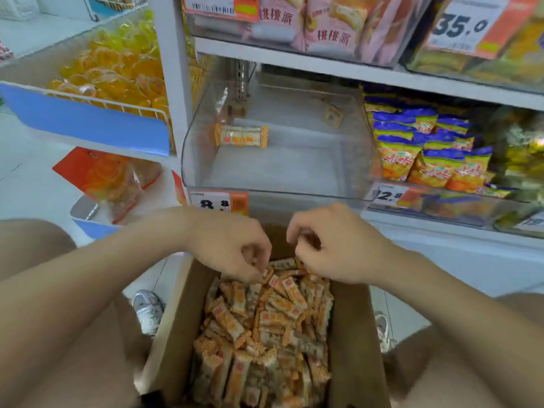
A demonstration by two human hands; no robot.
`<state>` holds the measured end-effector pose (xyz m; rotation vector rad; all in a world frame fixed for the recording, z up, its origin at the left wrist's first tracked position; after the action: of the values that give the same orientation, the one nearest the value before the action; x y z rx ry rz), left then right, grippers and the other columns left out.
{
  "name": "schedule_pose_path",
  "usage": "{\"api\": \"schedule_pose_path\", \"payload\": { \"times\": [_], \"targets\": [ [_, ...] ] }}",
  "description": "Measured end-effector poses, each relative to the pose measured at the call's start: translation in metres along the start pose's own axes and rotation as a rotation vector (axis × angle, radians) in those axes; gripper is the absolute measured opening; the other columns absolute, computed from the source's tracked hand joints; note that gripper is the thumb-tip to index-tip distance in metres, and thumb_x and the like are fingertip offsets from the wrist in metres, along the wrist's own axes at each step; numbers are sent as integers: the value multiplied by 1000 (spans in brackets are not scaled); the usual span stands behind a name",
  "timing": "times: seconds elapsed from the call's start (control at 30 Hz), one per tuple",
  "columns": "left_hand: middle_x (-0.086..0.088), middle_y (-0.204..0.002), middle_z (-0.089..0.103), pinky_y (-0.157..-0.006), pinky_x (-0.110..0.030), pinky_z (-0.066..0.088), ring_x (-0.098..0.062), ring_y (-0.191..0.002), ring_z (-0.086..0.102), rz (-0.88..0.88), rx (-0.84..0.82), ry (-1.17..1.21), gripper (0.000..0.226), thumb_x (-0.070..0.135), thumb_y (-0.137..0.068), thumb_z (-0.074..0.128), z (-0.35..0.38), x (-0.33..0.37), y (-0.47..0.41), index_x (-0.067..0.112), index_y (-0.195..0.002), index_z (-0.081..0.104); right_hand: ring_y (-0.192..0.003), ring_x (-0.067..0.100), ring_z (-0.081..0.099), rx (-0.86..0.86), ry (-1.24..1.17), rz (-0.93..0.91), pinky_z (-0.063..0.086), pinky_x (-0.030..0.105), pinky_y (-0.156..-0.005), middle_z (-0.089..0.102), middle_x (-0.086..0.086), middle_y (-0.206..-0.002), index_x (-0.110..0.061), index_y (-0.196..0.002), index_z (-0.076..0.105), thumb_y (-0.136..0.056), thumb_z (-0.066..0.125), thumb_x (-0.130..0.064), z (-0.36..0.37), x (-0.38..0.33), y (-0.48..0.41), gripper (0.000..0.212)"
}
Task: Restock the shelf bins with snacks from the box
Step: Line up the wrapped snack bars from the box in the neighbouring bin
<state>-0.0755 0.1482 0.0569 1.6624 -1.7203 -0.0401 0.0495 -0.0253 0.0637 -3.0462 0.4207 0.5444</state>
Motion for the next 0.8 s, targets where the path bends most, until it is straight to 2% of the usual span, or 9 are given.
{"api": "schedule_pose_path", "payload": {
  "times": [0.07,0.17,0.23,0.33,0.4,0.47,0.6,0.67,0.8],
  "targets": [
    [10,-95,71,-76,-28,53,-3,-82,64,-107,-161,-156,25,46,-98,65,26,-2,-25,29,-116,68,-66,2,53,-234,136,-14,47,29,-61,56,-15,-69,-33,-89,66,-93,54,-27,32,11,14,13],
    [2,-114,69,-81,-35,57,-19,-98,66,-191,-171,-252,27,39,-101,60,66,-5,-63,26,-124,65,-70,16,63,-462,306,32,60,40,-61,61,-5,-76,-26,-86,64,-93,52,-26,83,34,23,13],
    [-1,-122,67,-84,-35,57,-22,-104,65,-204,-157,-271,30,30,-102,59,93,-12,-87,22,-131,63,-82,24,67,-529,310,77,61,42,-66,63,0,-83,-21,-91,66,-94,51,-24,105,44,26,15],
    [-3,-122,66,-86,-35,57,-25,-104,65,-240,-172,-324,27,19,-102,59,133,-35,-116,20,-129,63,-100,30,61,-576,323,92,49,38,-66,49,-1,-82,-22,-76,43,-99,50,-18,125,50,28,24],
    [-5,-129,65,-88,-37,57,-25,-107,64,-287,-195,-287,37,10,-99,59,152,-53,-128,21,-134,61,-98,30,61,-617,337,94,53,40,-69,49,1,-87,-22,-79,34,-101,49,-18,134,55,28,27],
    [-8,-143,54,-87,-37,56,-29,-119,60,-329,-210,-240,62,-3,-94,60,165,-71,-131,23,-150,50,-92,29,62,-678,349,101,56,40,-67,50,1,-88,-23,-81,35,-101,49,-18,139,59,26,25],
    [-5,-172,15,-110,-44,49,-36,-149,37,-372,-309,-184,92,-8,-91,63,198,-101,-129,35,-163,26,-73,22,59,-697,398,87,49,34,-55,53,3,-86,-17,-97,52,-100,49,-13,141,59,16,6],
    [-3,-172,15,-110,-44,48,-38,-147,39,-351,-356,-235,82,0,-91,68,212,-106,-132,34,-158,36,-70,21,56,-687,402,79,50,35,-57,54,3,-84,-16,-96,54,-101,49,-11,141,57,11,9],
    [-3,-152,36,-99,-42,55,-31,-116,59,-262,-212,-206,52,21,-92,77,229,-104,-134,26,-139,55,-69,20,56,-703,415,63,45,34,-51,55,3,-87,-17,-95,52,-101,50,-9,144,50,5,10]
  ]
}}
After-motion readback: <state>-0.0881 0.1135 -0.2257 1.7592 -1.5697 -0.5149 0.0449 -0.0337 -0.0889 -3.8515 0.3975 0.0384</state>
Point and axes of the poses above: each hand's wrist, its own y-axis away from the middle knuckle, its own z-axis out of the palm, x = y × z, the point moved 1 cm from there along -y, towards the middle knuckle
